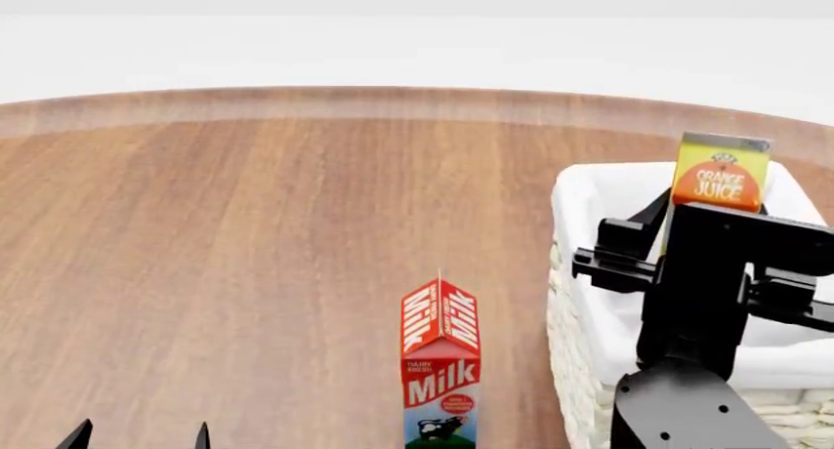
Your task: Pick up the orange juice, and put it in the basket.
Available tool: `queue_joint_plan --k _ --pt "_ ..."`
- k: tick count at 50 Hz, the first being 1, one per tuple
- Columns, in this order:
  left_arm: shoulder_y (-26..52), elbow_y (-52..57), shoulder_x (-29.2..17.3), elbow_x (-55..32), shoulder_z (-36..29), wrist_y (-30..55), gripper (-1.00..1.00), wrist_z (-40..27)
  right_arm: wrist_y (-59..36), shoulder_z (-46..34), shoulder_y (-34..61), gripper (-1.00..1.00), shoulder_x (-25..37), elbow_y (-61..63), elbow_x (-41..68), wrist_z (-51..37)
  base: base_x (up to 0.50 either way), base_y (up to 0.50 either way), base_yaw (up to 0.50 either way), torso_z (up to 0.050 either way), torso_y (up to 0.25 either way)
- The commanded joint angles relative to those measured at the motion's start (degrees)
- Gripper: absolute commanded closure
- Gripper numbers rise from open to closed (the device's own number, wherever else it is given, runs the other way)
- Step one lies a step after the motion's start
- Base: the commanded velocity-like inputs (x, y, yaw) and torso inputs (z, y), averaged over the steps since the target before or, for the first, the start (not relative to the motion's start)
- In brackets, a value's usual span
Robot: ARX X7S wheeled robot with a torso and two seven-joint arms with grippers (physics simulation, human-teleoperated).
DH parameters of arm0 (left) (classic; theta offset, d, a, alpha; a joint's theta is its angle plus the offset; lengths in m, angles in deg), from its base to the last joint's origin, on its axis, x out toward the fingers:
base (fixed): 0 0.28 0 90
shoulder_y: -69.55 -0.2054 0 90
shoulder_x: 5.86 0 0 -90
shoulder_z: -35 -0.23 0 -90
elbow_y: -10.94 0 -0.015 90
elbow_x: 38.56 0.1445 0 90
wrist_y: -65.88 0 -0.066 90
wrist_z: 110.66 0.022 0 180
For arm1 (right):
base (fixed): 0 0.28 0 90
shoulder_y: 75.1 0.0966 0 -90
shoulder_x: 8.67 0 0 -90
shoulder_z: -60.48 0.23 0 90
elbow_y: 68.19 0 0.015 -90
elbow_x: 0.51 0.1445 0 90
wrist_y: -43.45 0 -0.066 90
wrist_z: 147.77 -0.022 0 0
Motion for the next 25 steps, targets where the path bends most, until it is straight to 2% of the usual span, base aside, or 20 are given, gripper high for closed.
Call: queue_joint_plan --k 1,25 --pt "0.0 0.0 -0.1 -0.1 -0.1 -0.1 -1.00 -0.1 0.3 0.6 0.9 1.00 -1.9 -3.9 -3.3 1.4 0.00 0.00 0.00 0.000 0.000" --pt "0.1 -0.1 -0.3 -0.3 -0.4 -0.2 -1.00 -0.3 2.1 0.7 1.6 1.00 -4.9 -10.6 -4.8 2.8 0.00 0.00 0.00 0.000 0.001"
